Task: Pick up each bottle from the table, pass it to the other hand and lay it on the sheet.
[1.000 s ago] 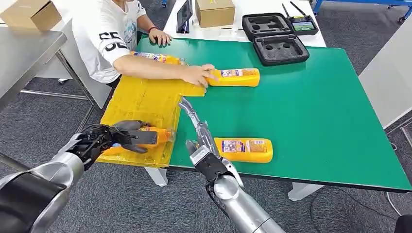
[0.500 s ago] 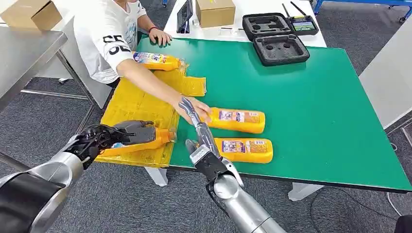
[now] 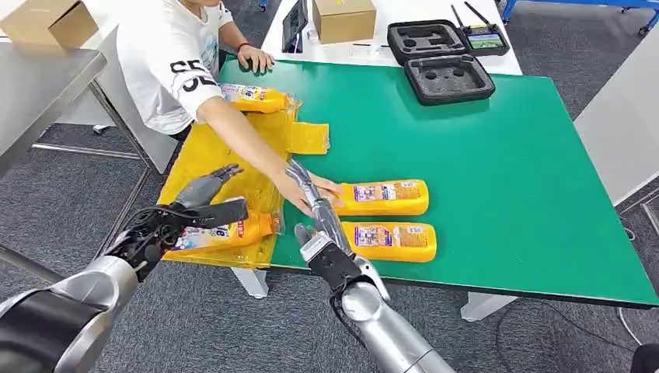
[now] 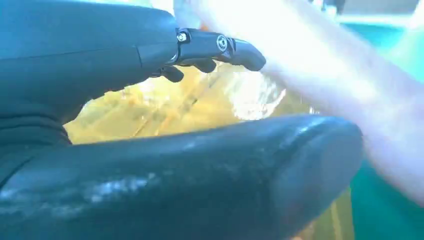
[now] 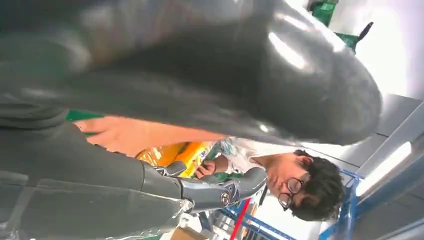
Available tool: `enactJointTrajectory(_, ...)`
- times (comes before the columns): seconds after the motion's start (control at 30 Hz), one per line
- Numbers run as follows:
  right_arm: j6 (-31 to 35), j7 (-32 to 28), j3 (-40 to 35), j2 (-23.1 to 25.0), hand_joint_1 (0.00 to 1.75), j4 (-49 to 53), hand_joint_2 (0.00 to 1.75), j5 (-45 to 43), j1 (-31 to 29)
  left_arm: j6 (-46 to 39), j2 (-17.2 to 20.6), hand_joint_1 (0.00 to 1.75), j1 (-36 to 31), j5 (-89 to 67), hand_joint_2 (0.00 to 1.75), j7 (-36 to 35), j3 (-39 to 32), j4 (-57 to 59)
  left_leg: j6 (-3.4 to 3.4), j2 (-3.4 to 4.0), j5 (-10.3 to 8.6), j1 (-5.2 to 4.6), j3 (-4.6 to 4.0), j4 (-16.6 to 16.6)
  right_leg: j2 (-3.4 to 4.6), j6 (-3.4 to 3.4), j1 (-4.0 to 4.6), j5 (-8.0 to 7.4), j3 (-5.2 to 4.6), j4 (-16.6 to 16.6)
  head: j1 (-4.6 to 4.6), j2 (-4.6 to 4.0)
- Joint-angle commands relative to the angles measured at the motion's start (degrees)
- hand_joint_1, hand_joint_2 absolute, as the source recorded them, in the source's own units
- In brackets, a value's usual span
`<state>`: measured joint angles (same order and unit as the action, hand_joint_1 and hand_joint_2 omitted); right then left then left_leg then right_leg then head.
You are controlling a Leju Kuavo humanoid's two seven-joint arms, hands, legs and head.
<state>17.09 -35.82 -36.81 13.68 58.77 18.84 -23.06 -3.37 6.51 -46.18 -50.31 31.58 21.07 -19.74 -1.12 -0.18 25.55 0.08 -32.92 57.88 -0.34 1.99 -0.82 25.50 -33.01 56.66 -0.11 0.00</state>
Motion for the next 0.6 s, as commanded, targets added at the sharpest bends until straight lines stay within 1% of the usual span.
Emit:
enactJointTrajectory(0.03, -0.7, 0.2, -0.3, -1.3, 0.0, -2.4, 0.0, 0.1, -1.2, -1.7, -1.0, 0.0, -0.6, -0.3, 0.0, 0.7, -1.7, 0.7, 0.09, -0.02, 0.0, 0.13, 0.1, 0.0, -0.01, -0.11, 0.14, -0.03, 0.16, -0.1, 0.0, 0.0)
enactJointTrajectory(0.1, -1.5, 0.6, -0.5, -1.2, 0.0, -2.9, 0.0, 0.2, -1.1, -11.7, -0.6, 0.0, -0.3, -1.7, 0.0, 1.0, -2.0, -0.1, 0.05, -0.02, 0.0, 0.07, 0.04, 0.0, -0.01, -0.06, 0.08, -0.01, 0.07, 0.0, -0.02, 0.0)
enactJointTrajectory(0.13, -2.0, 0.8, -0.3, -1.1, 0.0, -2.9, 0.0, 0.6, -1.0, -22.1, -0.8, 0.0, 0.2, -3.2, 0.0, 1.5, -3.0, -0.8, 0.06, 0.0, 0.0, 0.1, 0.06, 0.0, 0.01, -0.08, 0.11, -0.02, 0.1, -0.1, 0.0, 0.0)
enactJointTrajectory(0.17, -2.4, 0.8, -0.4, -0.9, 0.0, -2.9, 0.0, 0.6, -1.1, -30.3, -0.9, 0.0, 0.6, -4.7, 0.0, 1.0, -3.4, -1.6, 0.05, -0.02, 0.0, 0.09, 0.02, 0.0, -0.01, -0.07, 0.09, -0.02, 0.07, -0.1, 0.0, 0.0)
enactJointTrajectory(0.2, -2.8, 0.8, -0.6, -0.8, 0.0, -3.0, 0.0, 0.7, -1.3, -36.6, -0.7, 0.0, 1.2, -6.0, 0.0, 1.2, -4.4, -3.2, 0.04, -0.02, 0.01, 0.07, 0.02, 0.0, -0.01, -0.06, 0.08, 0.0, 0.06, 0.0, -0.02, 0.0)
enactJointTrajectory(0.23, -3.6, 0.9, -1.1, -0.5, 0.0, -3.4, 0.0, 0.6, -1.6, -36.6, -0.6, 0.0, 5.6, -17.7, 0.0, -1.4, -11.6, -15.1, 0.09, 0.0, 0.03, 0.17, 0.08, 0.0, 0.02, -0.12, 0.18, -0.01, 0.15, -0.1, 0.0, 0.0)
enactJointTrajectory(0.27, -4.1, 1.0, -1.6, -0.3, 0.0, -3.8, 0.0, 0.7, -1.9, -36.6, -2.7, 0.0, 9.2, -27.0, 0.0, -0.7, -19.8, -24.2, 0.05, 0.02, 0.02, 0.08, 0.02, 0.0, 0.03, -0.07, 0.09, -0.01, 0.06, -0.1, 0.0, 0.0)
enactJointTrajectory(0.3, -4.4, 1.0, -2.3, -0.2, 0.0, -4.2, 0.0, 1.1, -2.2, -36.6, -4.4, 0.0, 11.6, -32.3, 0.0, 0.2, -24.5, -32.6, 0.07, 0.07, 0.05, 0.11, 0.06, 0.0, 0.09, -0.09, 0.12, -0.01, 0.09, -0.1, 0.0, 0.0)
enactJointTrajectory(0.33, -4.4, 1.2, -2.7, 0.0, 0.0, -4.6, 0.0, 1.2, -2.5, -36.6, -6.0, 0.0, 13.7, -36.1, 0.0, 0.8, -27.0, -40.9, 0.03, -0.04, 0.01, 0.05, 0.01, 0.0, -0.03, -0.05, 0.06, 0.01, 0.07, -0.1, 0.0, 0.0)
enactJointTrajectory(0.37, -4.3, 1.3, -3.0, 0.1, 0.0, -4.8, 0.0, 1.4, -2.7, -36.6, -6.8, 0.0, 14.3, -35.8, 0.0, 1.8, -27.8, -44.0, 0.02, -0.11, -0.01, 0.04, -0.09, 0.0, -0.1, -0.04, 0.04, 0.01, -0.01, 0.0, -0.04, 0.0)
enactJointTrajectory(0.4, -4.4, 1.5, -3.1, 0.2, 0.0, -4.9, 0.0, 1.4, -2.9, -36.6, -7.3, 0.0, 14.9, -37.0, 0.0, 1.6, -28.0, -48.0, 0.05, -0.06, 0.08, 0.13, 0.0, 0.1, -0.05, -0.09, 0.14, 0.05, 0.11, -0.1, -0.02, 0.0)
enactJointTrajectory(0.43, -4.6, 1.7, -3.1, 0.2, 0.0, -4.9, 0.0, 1.1, -3.1, -36.6, -7.9, 0.0, 15.2, -36.6, 0.0, 1.7, -28.3, -50.6, 0.04, -0.2, 0.05, 0.13, -0.11, 0.1, -0.2, -0.06, 0.14, 0.06, 0.04, 0.0, 0.0, 0.0)
enactJointTrajectory(0.47, -4.7, 1.9, -3.2, 0.2, 0.0, -4.9, 0.0, 1.2, -3.2, -36.6, -8.7, 0.0, 15.5, -36.6, 0.0, 2.5, -29.0, -53.3, 0.01, -0.15, 0.01, 0.08, -0.25, 0.1, -0.15, -0.03, 0.07, 0.01, -0.14, 0.0, -0.02, 0.0)
enactJointTrajectory(0.5, -4.8, 2.2, -3.2, 0.1, 0.0, -4.9, 0.0, 1.2, -3.4, -36.6, -9.4, 0.0, 15.7, -36.0, 0.0, 2.6, -29.5, -55.8, 0.03, -0.13, 0.11, 0.16, -0.22, 0.3, -0.13, -0.06, 0.16, 0.08, -0.07, 0.1, 0.0, 0.0)
enactJointTrajectory(0.53, -4.6, 2.3, -3.2, 0.0, 0.0, -4.8, 0.0, 1.4, -3.3, -36.6, -12.8, 0.0, 15.4, -32.1, 0.0, 8.4, -34.9, -58.3, 0.02, 0.08, 0.04, 0.09, -0.23, 0.1, 0.08, -0.03, 0.08, -0.02, -0.21, 0.0, 0.04, -0.02)
enactJointTrajectory(0.6, -3.3, 3.2, -2.8, -0.5, 0.0, -4.1, 0.0, 2.5, -3.7, -36.6, -14.2, 0.0, 16.6, -23.7, 0.0, 8.4, -33.2, -61.6, 0.05, 0.28, 0.08, 0.12, -0.21, 0.1, 0.23, -0.07, 0.09, -0.01, -0.18, 0.0, -0.02, 0.0)
